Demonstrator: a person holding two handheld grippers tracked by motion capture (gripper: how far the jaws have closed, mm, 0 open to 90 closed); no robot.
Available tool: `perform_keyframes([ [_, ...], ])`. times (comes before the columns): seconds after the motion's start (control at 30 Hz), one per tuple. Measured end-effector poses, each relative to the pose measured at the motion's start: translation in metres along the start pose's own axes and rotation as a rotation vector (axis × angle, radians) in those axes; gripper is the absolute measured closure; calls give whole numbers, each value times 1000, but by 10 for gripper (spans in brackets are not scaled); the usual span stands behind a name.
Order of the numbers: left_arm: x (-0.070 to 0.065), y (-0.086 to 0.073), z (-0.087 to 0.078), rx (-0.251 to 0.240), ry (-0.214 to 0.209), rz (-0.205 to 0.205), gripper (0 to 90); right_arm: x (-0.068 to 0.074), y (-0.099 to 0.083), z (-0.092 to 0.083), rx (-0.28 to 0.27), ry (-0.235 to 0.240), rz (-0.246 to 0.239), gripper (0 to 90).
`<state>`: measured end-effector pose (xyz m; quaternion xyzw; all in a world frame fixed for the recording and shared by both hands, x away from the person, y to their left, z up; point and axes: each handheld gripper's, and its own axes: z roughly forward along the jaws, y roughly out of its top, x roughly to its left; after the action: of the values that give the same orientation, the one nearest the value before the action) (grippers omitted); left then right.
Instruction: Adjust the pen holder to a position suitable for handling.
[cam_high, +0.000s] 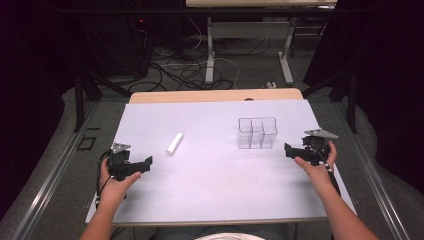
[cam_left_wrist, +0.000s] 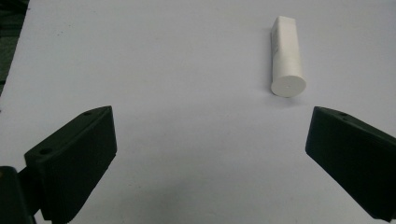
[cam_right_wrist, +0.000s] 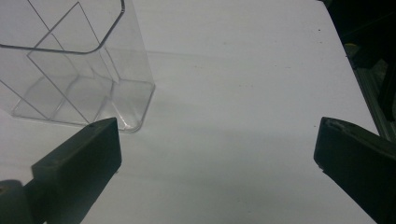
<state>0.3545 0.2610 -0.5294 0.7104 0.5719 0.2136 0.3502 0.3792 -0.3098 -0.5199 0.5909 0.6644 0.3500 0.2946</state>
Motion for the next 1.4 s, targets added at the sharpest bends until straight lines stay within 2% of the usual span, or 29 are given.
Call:
perform_keyframes([
  [0.13,-4,3,0,4,-3,2,20,3,-1,-2,-1,1,0,12],
  [0.2,-6,6,0,2,-14,7,21,5,-1,-2,-5,2,-17,13],
  [0.33,-14,13,0,-5,-11,31,21,7,-2,0,-1,4,-31,13],
  [0.53,-25,30,1,34,-10,58,74,13,-1,1,-1,3,-35,19],
  [0.7,-33,42,9,49,-8,75,93,19,-1,2,-6,8,-60,19],
  [0.87,-39,54,17,63,-10,71,138,19,-1,1,-5,10,-66,26],
  [0.97,-43,62,20,85,-9,73,140,17,-1,1,2,19,-58,42],
  [1.03,-45,67,22,99,-9,79,140,16,-2,1,12,27,-35,60],
  [1.2,-49,76,29,98,-6,90,155,14,-2,0,2,32,-25,81],
  [1.4,-54,85,36,105,7,127,165,14,-2,0,-3,38,-25,96],
])
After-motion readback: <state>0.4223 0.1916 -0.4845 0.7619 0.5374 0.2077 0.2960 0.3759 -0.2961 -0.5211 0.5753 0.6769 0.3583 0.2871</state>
